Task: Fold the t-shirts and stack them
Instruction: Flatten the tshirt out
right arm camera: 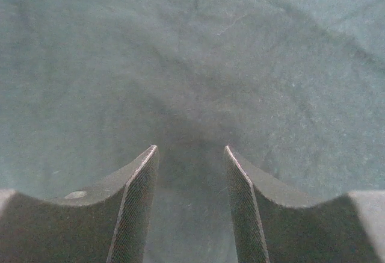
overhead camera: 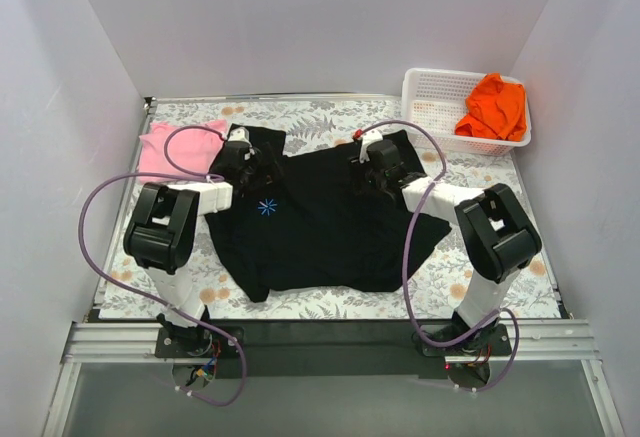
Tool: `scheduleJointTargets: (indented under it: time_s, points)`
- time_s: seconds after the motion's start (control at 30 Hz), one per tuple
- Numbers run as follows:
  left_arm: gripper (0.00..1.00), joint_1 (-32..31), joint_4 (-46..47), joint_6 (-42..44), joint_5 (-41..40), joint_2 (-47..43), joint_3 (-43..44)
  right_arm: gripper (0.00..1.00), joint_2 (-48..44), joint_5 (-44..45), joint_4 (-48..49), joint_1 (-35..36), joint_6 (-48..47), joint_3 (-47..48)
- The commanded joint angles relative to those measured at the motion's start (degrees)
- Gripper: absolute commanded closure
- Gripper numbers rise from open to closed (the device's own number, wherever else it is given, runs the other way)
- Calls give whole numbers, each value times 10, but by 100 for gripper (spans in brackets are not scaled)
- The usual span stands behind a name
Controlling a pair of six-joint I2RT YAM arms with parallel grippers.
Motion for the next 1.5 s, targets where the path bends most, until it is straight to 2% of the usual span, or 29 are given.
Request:
scheduleJointTargets:
  time_s: [0.0,0.37,0.67,0.87,1.07,1.17,1.27,1.4,1.47]
  points:
    - [3,2,-4,-2,-3,28,15,57,29,-12,15,-15,6,29]
    - [2,6,-18,-5,-3,72,60,59,115,-26,14,-53,15,60]
    - [2,33,-33,-6,-3,107,107,59,180,-18,-34,-101,38,120]
    - [2,47,-33,-11,-3,127,127,59,191,-12,-46,-116,46,152]
    - [2,47,8,11,48,120,151,60,202,-56,-48,-112,53,195]
    - [2,40,13,31,34,82,160,60,190,-62,-47,-102,41,209]
    - [2,26,33,49,-7,1,125,59,154,-62,-42,-87,30,208]
    - [2,-8,59,58,-83,-172,27,55,75,-94,-4,-62,1,165]
    - [2,-18,22,45,-117,-249,-27,54,24,-82,3,-40,-11,135]
